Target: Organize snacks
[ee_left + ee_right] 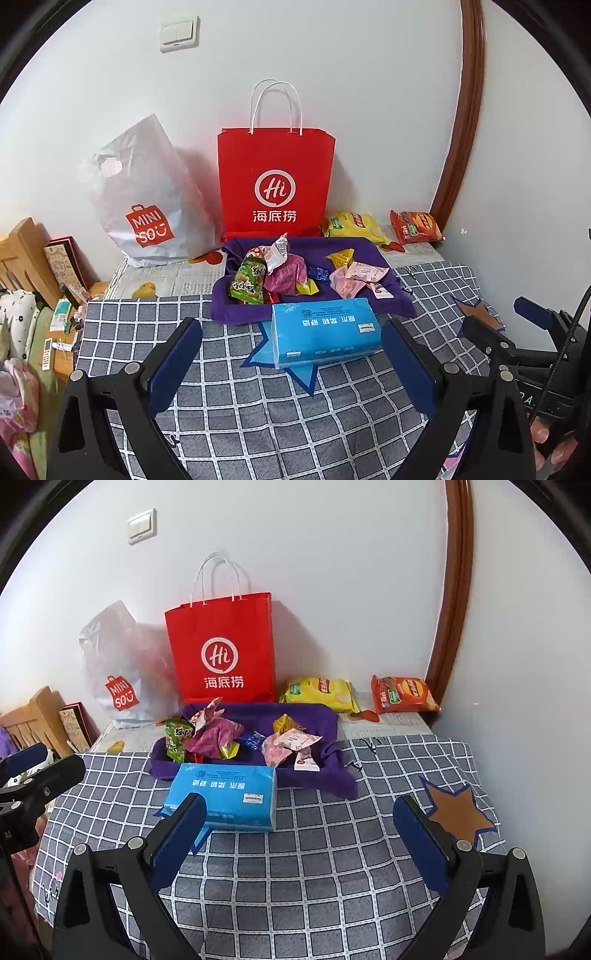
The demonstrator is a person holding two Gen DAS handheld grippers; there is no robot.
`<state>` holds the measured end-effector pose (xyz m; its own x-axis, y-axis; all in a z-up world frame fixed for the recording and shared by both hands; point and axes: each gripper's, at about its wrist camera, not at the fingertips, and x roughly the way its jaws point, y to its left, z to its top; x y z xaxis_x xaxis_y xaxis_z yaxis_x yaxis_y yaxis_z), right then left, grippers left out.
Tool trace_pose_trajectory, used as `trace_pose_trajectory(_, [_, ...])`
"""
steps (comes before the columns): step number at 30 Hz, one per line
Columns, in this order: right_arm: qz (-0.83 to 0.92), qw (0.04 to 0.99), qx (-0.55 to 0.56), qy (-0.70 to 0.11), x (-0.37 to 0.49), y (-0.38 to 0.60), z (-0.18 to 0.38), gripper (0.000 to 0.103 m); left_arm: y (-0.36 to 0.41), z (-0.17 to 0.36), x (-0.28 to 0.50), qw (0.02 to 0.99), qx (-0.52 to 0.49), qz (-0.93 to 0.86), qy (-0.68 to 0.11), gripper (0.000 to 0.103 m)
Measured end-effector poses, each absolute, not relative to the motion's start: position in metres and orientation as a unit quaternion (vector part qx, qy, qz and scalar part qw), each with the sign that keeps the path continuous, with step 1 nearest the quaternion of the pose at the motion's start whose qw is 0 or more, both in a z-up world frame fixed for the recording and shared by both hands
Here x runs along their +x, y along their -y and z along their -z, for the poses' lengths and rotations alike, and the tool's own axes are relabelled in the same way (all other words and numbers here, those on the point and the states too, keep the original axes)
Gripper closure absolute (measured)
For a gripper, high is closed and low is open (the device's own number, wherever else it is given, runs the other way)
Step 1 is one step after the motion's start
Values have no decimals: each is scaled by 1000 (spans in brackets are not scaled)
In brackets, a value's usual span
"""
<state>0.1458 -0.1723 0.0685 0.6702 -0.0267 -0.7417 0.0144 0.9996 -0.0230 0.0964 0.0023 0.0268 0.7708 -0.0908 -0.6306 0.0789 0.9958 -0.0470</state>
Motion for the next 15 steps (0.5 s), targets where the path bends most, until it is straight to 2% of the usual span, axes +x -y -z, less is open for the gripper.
trace_pose_trajectory(15, [13, 917, -10, -399, 142, 170, -76, 3, -2, -27, 95, 941, -8, 41, -336, 5])
